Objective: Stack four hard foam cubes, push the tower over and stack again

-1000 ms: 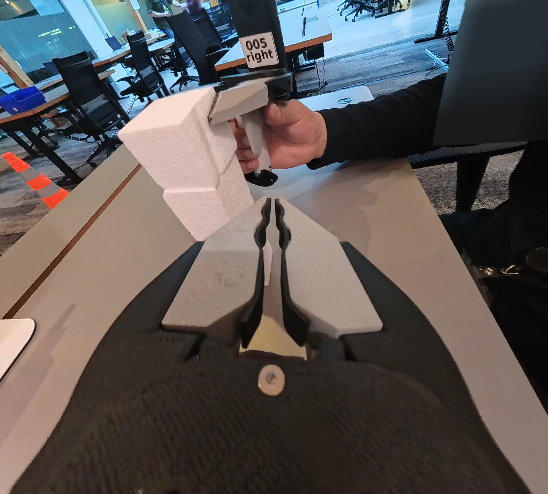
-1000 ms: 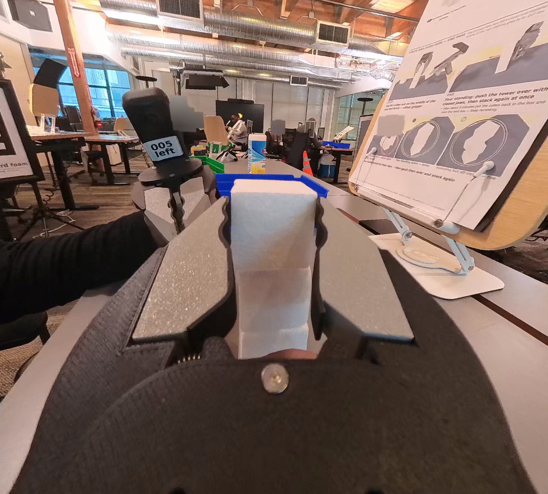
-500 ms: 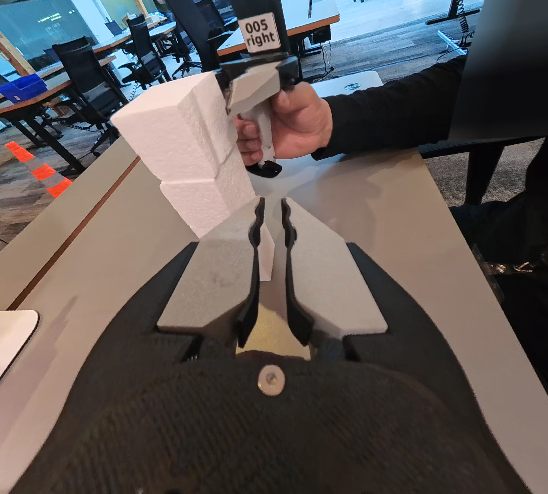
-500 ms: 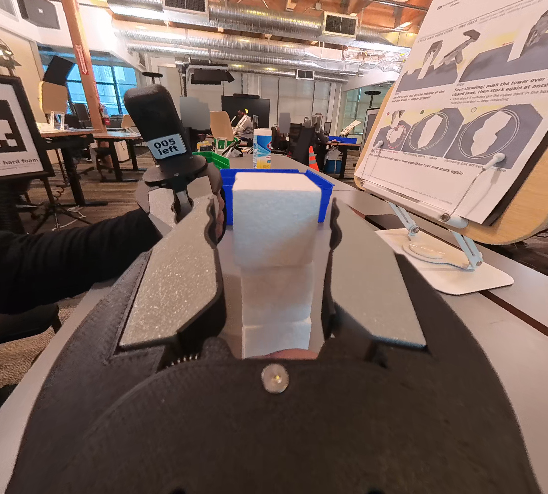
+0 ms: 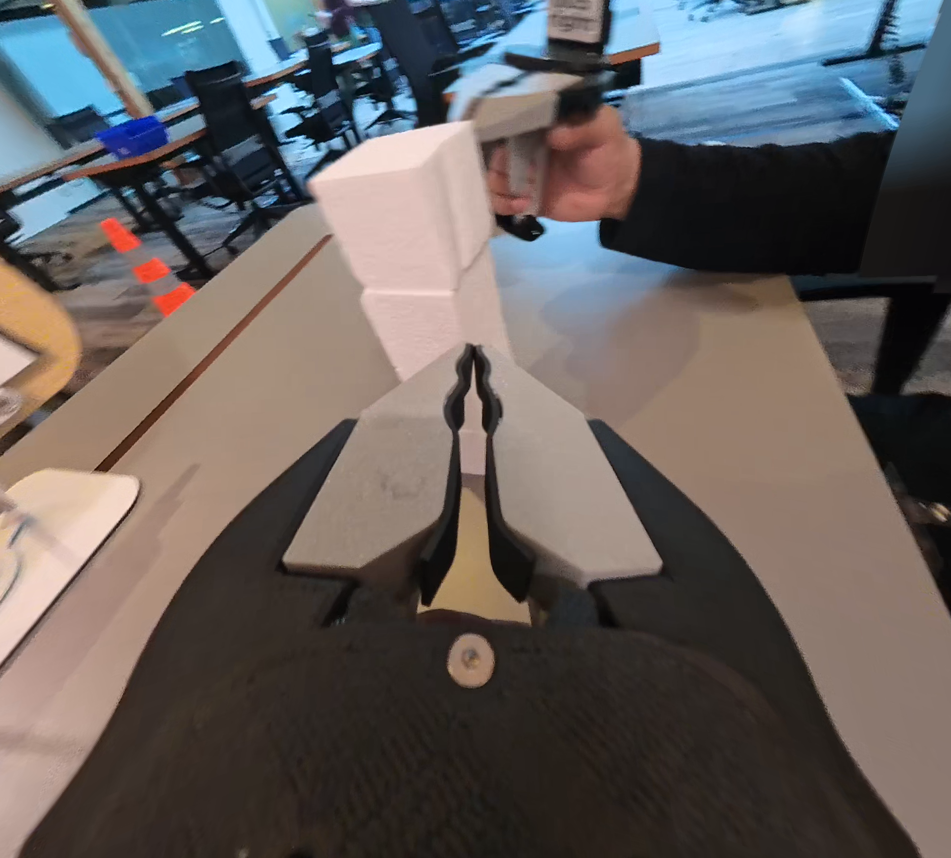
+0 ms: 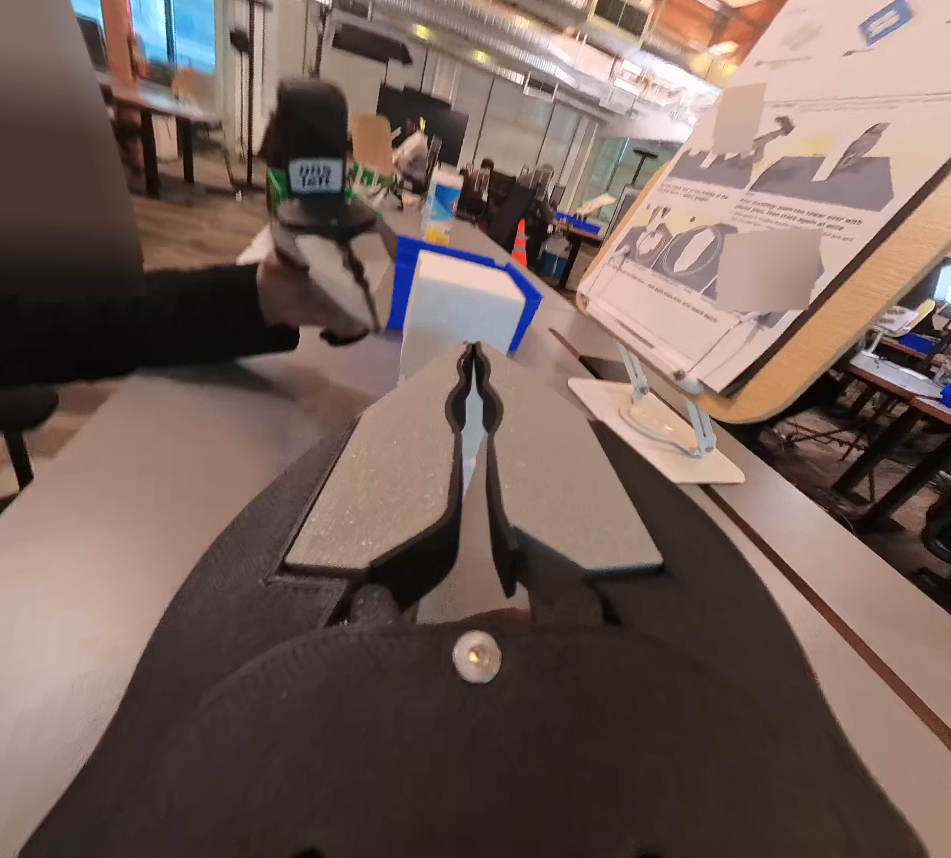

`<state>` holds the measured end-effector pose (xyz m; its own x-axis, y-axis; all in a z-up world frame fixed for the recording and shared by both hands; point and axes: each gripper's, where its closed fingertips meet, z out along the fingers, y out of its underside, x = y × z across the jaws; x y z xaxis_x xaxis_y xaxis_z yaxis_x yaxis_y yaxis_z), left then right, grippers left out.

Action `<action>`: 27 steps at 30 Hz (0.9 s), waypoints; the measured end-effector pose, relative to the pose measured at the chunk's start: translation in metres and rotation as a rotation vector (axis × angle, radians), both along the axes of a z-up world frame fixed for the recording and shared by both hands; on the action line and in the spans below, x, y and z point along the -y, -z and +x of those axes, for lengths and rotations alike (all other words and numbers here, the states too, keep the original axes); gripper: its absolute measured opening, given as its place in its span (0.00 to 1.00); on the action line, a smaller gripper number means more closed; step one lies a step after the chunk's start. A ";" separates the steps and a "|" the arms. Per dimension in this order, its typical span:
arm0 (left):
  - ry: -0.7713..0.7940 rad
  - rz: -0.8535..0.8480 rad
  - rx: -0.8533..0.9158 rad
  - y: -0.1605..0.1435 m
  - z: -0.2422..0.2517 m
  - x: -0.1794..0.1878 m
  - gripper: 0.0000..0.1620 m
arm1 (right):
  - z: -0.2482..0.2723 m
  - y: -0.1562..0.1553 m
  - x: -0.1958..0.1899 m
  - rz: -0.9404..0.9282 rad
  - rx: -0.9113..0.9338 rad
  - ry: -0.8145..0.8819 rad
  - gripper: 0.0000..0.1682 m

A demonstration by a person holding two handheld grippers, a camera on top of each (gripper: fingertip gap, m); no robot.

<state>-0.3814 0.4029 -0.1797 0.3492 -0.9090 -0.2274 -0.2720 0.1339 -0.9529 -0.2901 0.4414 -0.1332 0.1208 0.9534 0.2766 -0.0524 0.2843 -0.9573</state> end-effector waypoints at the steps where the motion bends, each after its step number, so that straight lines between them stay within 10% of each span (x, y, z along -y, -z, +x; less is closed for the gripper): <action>1: -0.049 -0.014 0.016 -0.002 -0.006 -0.009 0.00 | 0.000 0.007 -0.001 0.013 0.046 0.013 0.00; 11: -0.714 -0.459 0.148 0.050 -0.125 -0.104 0.18 | -0.001 0.095 0.016 0.179 0.534 -0.028 0.00; 18: -0.647 -0.557 0.521 0.019 -0.148 -0.104 0.22 | 0.002 0.120 0.017 0.165 0.647 -0.119 0.00; 27: -0.854 -0.405 0.518 0.002 -0.185 -0.104 0.28 | -0.049 0.103 0.005 0.245 0.736 -0.125 0.00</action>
<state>-0.5664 0.5068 -0.1821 0.8714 -0.2936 0.3930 0.3227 -0.2602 -0.9100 -0.3389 0.4367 -0.2358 -0.2789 0.8495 0.4479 0.5253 0.5253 -0.6693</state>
